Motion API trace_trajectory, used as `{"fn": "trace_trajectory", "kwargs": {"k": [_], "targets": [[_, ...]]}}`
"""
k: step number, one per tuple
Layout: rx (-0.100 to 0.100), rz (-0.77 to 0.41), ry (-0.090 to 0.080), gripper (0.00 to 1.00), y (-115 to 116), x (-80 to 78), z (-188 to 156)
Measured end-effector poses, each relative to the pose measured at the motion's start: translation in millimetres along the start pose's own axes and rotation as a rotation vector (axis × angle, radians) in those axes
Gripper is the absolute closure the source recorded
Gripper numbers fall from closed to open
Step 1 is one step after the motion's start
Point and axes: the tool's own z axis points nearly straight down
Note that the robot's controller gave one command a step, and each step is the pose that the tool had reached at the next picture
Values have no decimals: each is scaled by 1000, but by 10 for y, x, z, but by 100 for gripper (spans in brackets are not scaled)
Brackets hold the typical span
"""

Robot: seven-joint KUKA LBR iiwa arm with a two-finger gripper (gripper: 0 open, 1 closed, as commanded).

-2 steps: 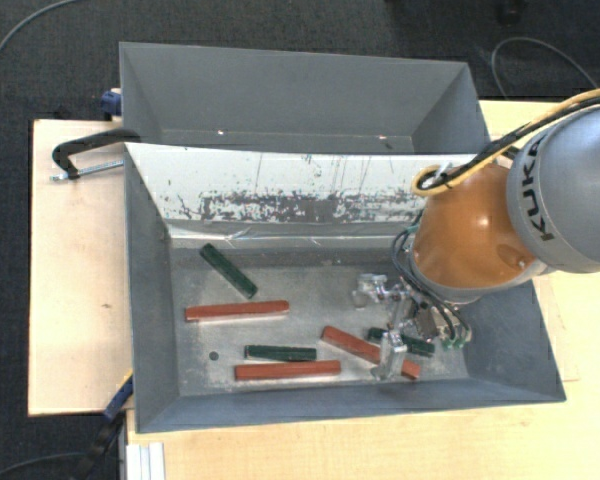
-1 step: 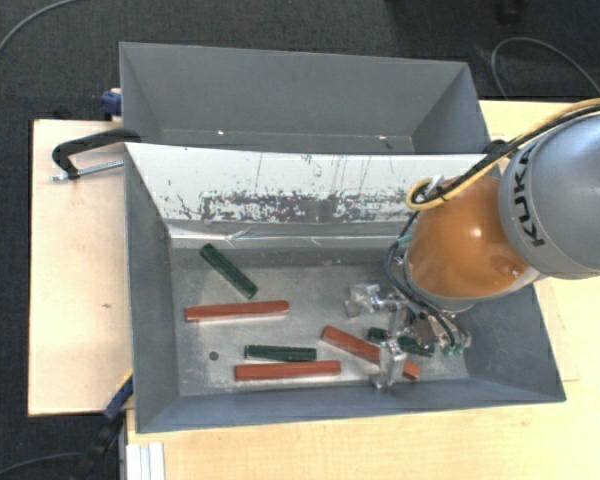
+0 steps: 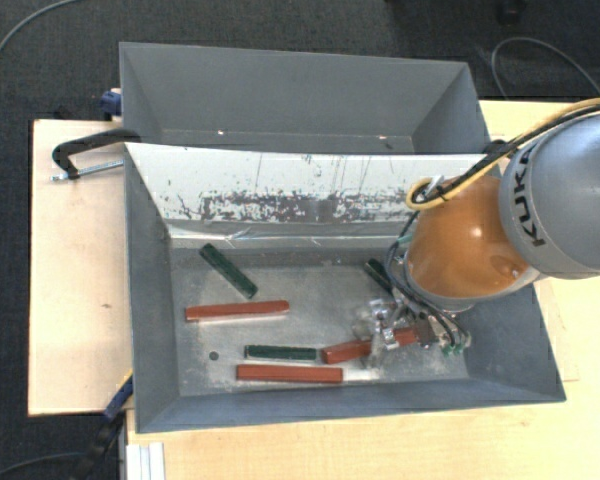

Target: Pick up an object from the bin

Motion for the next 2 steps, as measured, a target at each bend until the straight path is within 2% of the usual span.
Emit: {"fn": "trace_trajectory", "kwargs": {"k": [1, 2], "targets": [[3, -12, -14, 100, 15, -101, -1349], [1, -12, -5, 0, 18, -83, -1310]]}}
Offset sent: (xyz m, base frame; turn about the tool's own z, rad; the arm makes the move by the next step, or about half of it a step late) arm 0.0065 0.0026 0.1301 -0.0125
